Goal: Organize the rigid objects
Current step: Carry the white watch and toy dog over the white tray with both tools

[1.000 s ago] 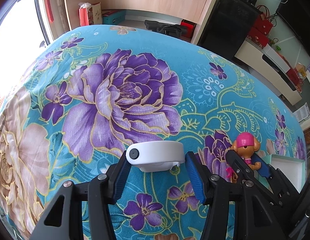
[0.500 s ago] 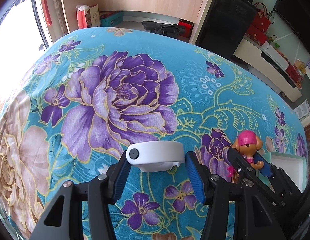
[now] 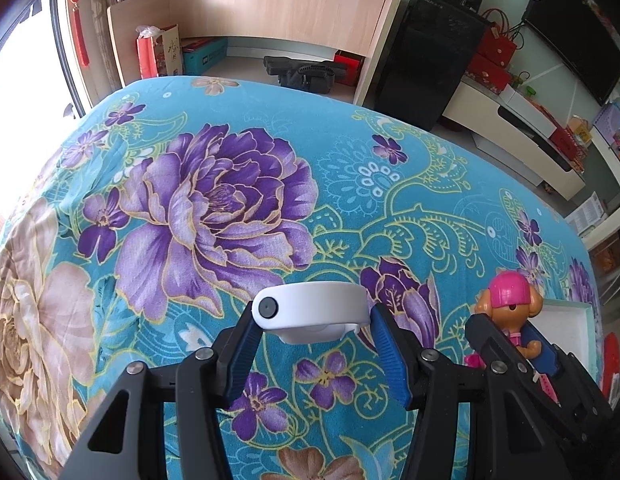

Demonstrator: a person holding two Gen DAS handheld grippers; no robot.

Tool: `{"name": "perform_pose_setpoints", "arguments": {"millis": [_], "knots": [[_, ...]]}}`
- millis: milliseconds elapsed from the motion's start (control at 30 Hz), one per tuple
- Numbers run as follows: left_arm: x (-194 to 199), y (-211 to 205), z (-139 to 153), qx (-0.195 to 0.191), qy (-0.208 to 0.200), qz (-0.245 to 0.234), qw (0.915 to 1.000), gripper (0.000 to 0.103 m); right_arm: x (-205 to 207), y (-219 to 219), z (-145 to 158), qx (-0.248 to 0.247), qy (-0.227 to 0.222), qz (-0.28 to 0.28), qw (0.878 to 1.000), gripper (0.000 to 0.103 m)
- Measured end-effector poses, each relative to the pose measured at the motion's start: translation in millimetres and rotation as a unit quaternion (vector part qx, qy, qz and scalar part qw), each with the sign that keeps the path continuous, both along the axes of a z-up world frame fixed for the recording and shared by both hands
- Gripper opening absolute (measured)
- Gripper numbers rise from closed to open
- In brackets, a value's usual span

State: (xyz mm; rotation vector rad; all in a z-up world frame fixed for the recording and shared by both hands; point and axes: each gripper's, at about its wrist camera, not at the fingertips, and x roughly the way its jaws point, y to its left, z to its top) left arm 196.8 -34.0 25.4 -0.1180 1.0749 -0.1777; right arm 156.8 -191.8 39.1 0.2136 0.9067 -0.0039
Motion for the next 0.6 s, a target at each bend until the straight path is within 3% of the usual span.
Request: {"name": "perform_pose_setpoints", "arguments": {"millis": [267, 600], "knots": [[-20.0, -7.4, 5.4, 0.007, -0.005, -0.015, 0.9998, 0.059, -31.2, -6.0, 12.5, 0.0, -0.008, -0.016, 1.0, 0.049], [-56.1, -38.1, 14.5, 0.018, -0.022, -0.069, 0.9973, 0.059, -77.2, -34.0, 28.4, 0.018, -0.024, -0.06, 0.998, 0.049]]}}
